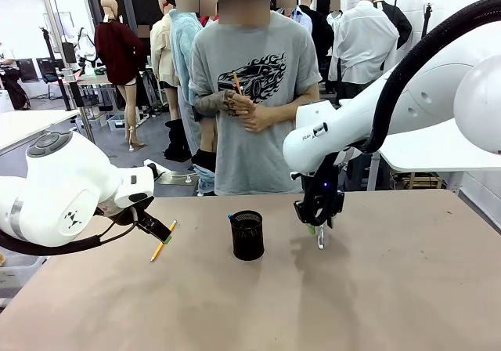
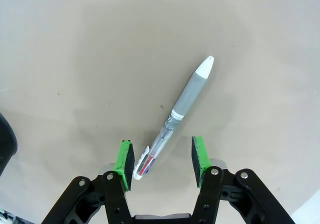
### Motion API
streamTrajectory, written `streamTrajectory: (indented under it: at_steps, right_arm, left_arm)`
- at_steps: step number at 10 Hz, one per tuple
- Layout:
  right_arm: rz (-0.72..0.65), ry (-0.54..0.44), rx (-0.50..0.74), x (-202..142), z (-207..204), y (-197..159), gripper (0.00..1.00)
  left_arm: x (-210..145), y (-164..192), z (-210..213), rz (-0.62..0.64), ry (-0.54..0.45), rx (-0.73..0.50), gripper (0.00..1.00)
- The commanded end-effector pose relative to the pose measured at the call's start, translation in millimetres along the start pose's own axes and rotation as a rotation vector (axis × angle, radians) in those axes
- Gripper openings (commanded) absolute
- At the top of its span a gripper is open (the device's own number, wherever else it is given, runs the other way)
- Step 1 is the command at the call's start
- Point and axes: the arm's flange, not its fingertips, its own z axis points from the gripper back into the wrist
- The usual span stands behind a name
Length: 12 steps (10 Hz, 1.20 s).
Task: Place the pens into the pen holder.
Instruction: Pick up a writing instrument from the table and place it into the Pen holder.
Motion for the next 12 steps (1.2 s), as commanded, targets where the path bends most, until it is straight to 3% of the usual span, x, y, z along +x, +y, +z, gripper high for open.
streamTrajectory:
  at_steps: [1, 4, 5, 7, 8, 12]
  right_arm:
    - [-0.041, -0.01, 0.005, -5, -10, -1, 0.59]
    - [-0.027, -0.009, 0.05, -4, -12, -2, 0.59]
    - [-0.004, -0.014, 0.079, -5, -13, -2, 0.54]
    - [0.015, -0.007, 0.118, -6, -15, -5, 0.15]
    - [0.014, 0.003, 0.129, -6, -17, -5, 0.0]
    - [0.033, 0.023, 0.141, -5, -23, -5, 0.0]
  left_arm:
    - [-1, 2, 1, 0.005, -0.001, 0.0, 1.0]
    - [-1, 2, 1, 0.005, -0.001, 0.0, 1.0]
    - [-1, 2, 1, 0.005, -0.001, 0.0, 1.0]
    - [-1, 2, 1, 0.005, -0.001, 0.0, 1.0]
    - [-1, 2, 1, 0.005, -0.001, 0.0, 1.0]
    - [-1, 2, 1, 0.005, -0.001, 0.0, 1.0]
